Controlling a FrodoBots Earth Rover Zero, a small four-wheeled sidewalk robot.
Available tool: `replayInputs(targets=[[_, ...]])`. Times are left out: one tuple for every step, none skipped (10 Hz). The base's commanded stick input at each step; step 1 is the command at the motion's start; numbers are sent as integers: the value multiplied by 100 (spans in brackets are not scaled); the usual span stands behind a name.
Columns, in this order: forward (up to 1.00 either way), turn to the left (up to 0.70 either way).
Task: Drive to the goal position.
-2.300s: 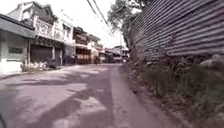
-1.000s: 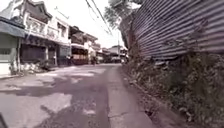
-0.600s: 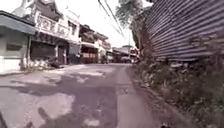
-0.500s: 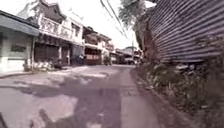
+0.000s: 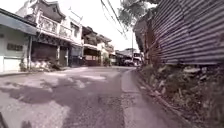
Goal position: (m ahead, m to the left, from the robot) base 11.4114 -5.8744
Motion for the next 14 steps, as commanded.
replayInputs(targets=[[70,0],[70,0],[70,0],[70,0],[70,0],[70,0],[70,0],[70,0],[70,0],[70,0],[70,0],[70,0],[70,0],[70,0]])
